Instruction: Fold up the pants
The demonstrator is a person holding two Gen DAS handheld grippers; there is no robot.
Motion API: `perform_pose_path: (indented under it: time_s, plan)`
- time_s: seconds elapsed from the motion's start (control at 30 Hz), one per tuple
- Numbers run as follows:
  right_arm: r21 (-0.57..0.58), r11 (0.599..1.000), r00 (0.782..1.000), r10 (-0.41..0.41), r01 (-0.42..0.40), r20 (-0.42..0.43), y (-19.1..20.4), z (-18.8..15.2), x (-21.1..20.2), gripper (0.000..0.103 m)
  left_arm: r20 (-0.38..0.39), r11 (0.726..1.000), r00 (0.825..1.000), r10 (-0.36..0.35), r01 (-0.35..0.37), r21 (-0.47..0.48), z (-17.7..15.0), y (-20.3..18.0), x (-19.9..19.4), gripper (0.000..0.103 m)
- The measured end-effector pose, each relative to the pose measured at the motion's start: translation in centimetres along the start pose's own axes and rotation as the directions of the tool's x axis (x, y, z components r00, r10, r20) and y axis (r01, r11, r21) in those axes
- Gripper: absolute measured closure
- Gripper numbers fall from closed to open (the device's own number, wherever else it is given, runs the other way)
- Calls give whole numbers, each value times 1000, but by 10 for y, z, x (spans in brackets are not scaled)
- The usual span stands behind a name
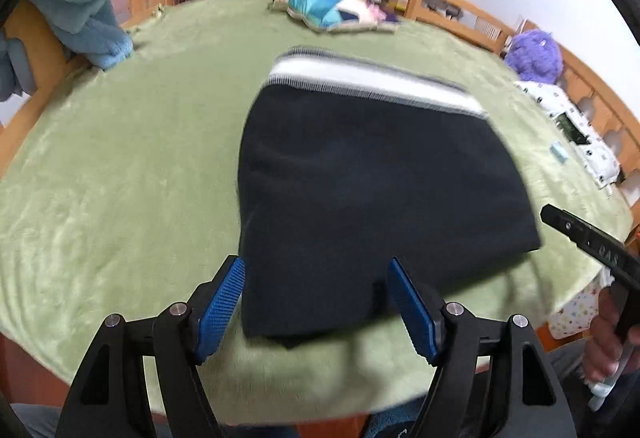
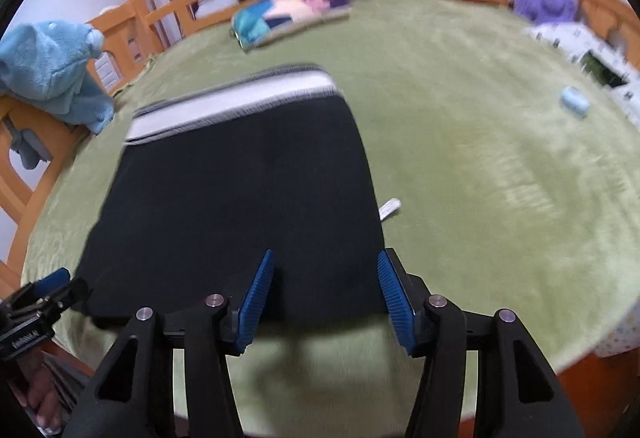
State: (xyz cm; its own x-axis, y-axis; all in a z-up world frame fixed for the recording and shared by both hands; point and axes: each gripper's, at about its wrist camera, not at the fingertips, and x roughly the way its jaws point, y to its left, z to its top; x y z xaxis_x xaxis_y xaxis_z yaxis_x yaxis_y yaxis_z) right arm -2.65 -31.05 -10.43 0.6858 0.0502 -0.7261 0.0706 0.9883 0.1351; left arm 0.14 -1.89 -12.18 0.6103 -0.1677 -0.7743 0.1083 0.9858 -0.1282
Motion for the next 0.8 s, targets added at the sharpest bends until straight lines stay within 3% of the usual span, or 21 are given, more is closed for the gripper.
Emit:
perform_pose_path:
  time_s: [0.2,0.37,0.57,0.63,0.8]
  plan:
    - [-16,1000,981,8,-5,196,19,-3,-76,37,150,997,987,-66,71,-25,15,-12,-73,29]
    - [-41,999,969,-16,27,247,24,-16,-92,33,271,998,961,-61,56,26,-1,-22,-98,27]
    - [-23,1000,974,-11,17,225,24,-18,-87,33,261,995,963,-72,52,83,-10,-38,-101,27]
    - [-18,1000,974,-20,24,226,24,-19,-86,23,255,995,964,-76,56,87,-12,-41,-102,24]
    - [-4,999,969,-30,32,246,22,-20,-84,10,246,996,968,-51,31,85,-12,-43,-100,20]
